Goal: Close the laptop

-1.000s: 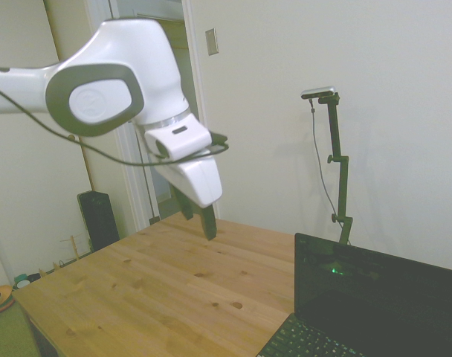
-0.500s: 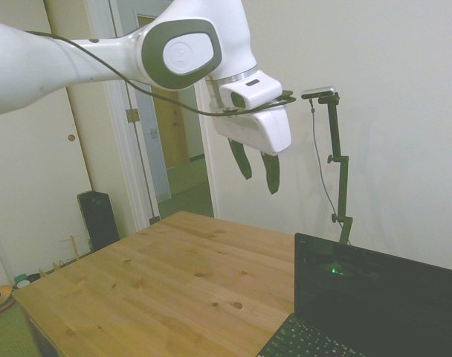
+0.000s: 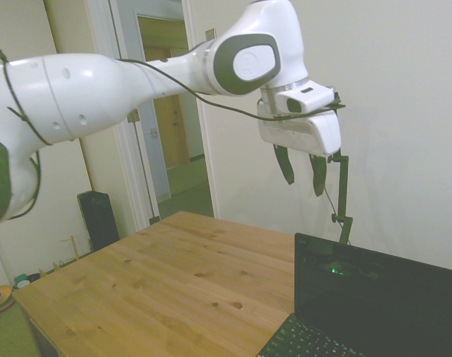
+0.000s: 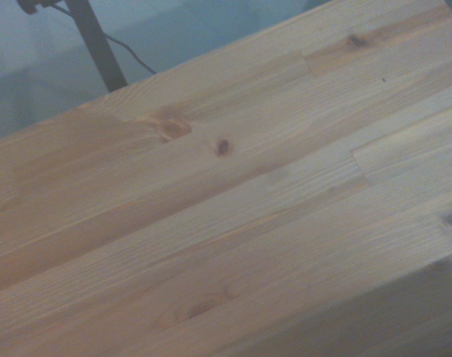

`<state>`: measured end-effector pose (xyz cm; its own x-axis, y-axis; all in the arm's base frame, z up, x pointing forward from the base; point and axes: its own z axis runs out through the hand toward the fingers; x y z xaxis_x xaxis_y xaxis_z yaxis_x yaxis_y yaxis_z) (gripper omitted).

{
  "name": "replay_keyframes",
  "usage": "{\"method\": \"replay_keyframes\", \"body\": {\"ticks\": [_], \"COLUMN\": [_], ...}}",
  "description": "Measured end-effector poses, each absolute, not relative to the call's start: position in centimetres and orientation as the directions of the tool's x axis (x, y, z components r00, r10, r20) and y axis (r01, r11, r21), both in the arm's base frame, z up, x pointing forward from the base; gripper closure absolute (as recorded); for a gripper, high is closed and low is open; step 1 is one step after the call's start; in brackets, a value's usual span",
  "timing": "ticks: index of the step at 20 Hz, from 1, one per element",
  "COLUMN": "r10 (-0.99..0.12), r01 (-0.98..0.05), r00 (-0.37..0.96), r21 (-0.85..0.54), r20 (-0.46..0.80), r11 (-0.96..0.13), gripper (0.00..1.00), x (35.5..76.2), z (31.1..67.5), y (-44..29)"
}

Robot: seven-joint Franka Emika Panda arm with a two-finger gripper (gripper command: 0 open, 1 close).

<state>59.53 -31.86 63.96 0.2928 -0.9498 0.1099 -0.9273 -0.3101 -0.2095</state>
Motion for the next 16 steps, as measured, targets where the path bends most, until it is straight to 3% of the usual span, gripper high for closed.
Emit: {"method": "replay_keyframes", "body": {"ticks": [8, 9, 16], "r10": [-0.947, -0.944, -0.904], "r01": [-0.941, -0.938, -0.896], "r00": [0.305, 0.313, 0.409], "r21": [-0.124, -0.120, -0.133], "r20": [0.101, 0.100, 0.128], "r11": [-0.316, -0.324, -0.424], "gripper": [0.00, 1.00, 1.00], "x": [59.1, 58.8, 61.7], "z": [59.0, 58.4, 58.9], "y": [-41.5, -42.5, -39.1]}}
